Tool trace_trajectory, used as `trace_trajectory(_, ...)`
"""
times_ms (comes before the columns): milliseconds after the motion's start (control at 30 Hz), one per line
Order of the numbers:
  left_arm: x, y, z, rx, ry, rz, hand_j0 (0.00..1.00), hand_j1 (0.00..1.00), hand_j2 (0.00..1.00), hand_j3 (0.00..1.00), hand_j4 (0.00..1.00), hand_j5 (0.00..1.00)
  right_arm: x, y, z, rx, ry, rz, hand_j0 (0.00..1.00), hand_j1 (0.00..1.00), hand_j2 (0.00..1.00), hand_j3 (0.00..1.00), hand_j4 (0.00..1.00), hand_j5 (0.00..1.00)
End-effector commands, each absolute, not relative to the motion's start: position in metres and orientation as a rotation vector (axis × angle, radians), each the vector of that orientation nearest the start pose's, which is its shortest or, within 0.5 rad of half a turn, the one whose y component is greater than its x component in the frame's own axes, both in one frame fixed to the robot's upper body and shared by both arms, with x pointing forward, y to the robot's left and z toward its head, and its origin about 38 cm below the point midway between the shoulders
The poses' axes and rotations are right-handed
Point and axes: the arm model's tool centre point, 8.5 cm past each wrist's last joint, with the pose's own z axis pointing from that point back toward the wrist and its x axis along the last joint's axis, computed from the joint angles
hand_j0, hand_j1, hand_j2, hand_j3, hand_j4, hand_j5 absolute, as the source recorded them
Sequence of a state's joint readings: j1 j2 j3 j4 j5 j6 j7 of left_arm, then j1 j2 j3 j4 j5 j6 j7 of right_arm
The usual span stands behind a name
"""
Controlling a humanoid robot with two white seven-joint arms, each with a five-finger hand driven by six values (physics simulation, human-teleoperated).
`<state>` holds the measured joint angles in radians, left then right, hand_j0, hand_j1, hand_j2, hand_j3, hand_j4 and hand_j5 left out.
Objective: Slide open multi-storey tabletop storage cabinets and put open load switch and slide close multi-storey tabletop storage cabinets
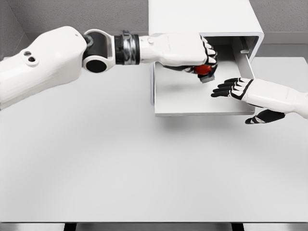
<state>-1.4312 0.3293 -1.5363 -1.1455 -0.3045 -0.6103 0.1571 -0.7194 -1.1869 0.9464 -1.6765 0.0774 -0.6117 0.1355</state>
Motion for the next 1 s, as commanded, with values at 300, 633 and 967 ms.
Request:
trace_trajectory(300, 0.482, 0.029, 0.305, -0.275, 2.047, 2.352, 0.39, 0.39, 0.39, 0.39, 0.39, 0.39, 0.372, -0.329, 0.254, -0.249, -1.67, 1.912, 1.0, 1.0, 1.0, 1.0, 1.0, 1.0)
trace_trajectory(633, 0.484, 0.034, 0.307, -0.303, 1.987, 2.378, 0.43, 0.43, 0.43, 0.43, 0.43, 0.43, 0.371, -0.328, 0.252, -0.24, -1.668, 1.913, 1.0, 1.0, 1.0, 1.0, 1.0, 1.0)
trace_trajectory(967, 0.481, 0.03, 0.312, -0.292, 1.994, 2.358, 1.0, 1.0, 1.0, 1.0, 1.0, 1.0, 0.372, -0.327, 0.252, -0.24, -1.671, 1.913, 1.0, 1.0, 1.0, 1.0, 1.0, 1.0)
